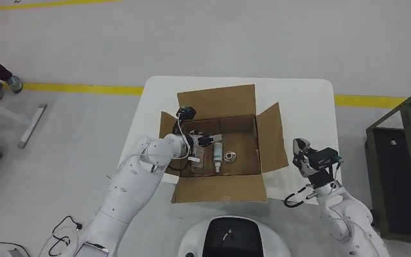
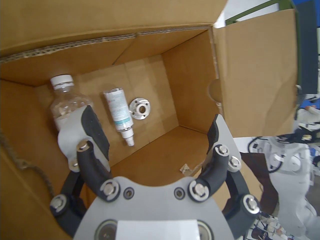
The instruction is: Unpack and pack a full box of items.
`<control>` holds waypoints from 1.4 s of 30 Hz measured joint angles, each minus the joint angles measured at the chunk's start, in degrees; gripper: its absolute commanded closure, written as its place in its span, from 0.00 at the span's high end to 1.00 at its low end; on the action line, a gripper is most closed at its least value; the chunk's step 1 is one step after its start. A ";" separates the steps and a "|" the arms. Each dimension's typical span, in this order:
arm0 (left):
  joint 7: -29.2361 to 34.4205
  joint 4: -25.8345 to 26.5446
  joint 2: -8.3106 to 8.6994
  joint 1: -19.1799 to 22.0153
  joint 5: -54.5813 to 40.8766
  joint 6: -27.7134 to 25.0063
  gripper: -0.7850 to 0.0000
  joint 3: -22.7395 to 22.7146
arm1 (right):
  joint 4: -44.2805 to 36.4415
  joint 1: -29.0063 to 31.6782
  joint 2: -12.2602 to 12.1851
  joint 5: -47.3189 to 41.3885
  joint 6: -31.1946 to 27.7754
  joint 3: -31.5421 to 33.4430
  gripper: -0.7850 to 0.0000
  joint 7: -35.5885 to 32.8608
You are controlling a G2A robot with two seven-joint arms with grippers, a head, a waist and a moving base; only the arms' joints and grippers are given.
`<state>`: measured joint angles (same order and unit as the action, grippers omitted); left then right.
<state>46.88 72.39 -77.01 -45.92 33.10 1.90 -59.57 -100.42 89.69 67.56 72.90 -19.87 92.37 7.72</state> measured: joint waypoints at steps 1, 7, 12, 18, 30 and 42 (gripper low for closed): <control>0.61 -0.33 -0.14 0.61 2.30 2.01 1.00 1.03 | 0.00 0.00 0.00 0.00 0.00 0.00 0.00 0.00; 4.16 -5.11 -1.82 4.28 5.15 11.59 1.00 7.09 | 0.00 0.00 0.00 0.00 0.00 0.00 0.00 0.00; 5.43 -10.21 -3.62 7.35 9.70 17.73 1.00 11.86 | 0.00 0.00 0.00 0.00 0.00 0.00 0.00 0.00; 4.69 -14.92 -5.38 9.96 11.80 19.61 1.00 15.24 | 0.00 0.00 0.00 0.00 0.00 0.00 0.00 0.00; 4.65 -15.58 -5.58 10.19 11.70 19.54 1.00 15.50 | 0.00 0.00 0.00 0.00 0.00 0.00 0.00 0.00; 2.46 -15.55 -5.84 8.71 12.68 17.90 1.00 15.35 | 0.00 0.00 0.00 0.00 0.00 0.00 0.00 0.00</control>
<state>49.35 56.83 -82.85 -37.21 45.78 19.79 -44.22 -100.42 89.69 67.56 72.90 -19.87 92.37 7.72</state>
